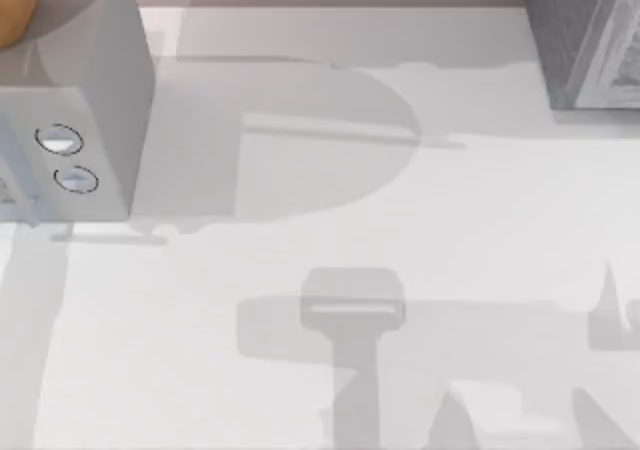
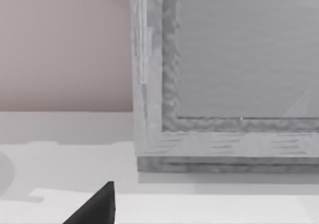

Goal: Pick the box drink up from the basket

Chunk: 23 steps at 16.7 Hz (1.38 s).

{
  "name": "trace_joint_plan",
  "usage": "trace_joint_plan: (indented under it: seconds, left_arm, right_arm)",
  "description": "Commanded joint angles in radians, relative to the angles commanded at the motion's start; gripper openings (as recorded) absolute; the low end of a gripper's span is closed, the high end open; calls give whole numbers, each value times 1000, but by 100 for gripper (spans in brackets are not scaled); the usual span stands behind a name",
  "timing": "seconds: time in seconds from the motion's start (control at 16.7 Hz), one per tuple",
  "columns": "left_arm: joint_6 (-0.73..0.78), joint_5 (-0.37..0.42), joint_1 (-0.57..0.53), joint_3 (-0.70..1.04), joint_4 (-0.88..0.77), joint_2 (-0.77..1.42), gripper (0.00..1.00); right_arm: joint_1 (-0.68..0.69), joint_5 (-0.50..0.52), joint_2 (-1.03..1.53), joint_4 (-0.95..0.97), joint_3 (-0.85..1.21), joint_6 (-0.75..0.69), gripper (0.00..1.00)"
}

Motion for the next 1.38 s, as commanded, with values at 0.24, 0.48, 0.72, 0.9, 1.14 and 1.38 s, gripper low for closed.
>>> trace_joint_plan:
  seconds: [0.24, 0.48, 0.72, 0.9, 1.14, 1.38]
  left_arm:
    - [-1, -40, -34, -382, 25, -355, 0]
    - [-5, -75, -65, -714, 44, -668, 0]
    - [-8, -99, -86, -919, 55, -864, 0]
    - [-9, -105, -91, -963, 58, -907, 0]
    - [-7, -105, -89, -963, 57, -903, 0]
    - [-4, -166, -134, -966, 103, -850, 0]
  right_arm:
    - [0, 0, 0, 0, 0, 0, 100]
    - [0, 0, 0, 0, 0, 0, 100]
    - [0, 0, 0, 0, 0, 0, 100]
    - [0, 0, 0, 0, 0, 0, 100]
    - [0, 0, 0, 0, 0, 0, 100]
    - [0, 0, 0, 0, 0, 0, 100]
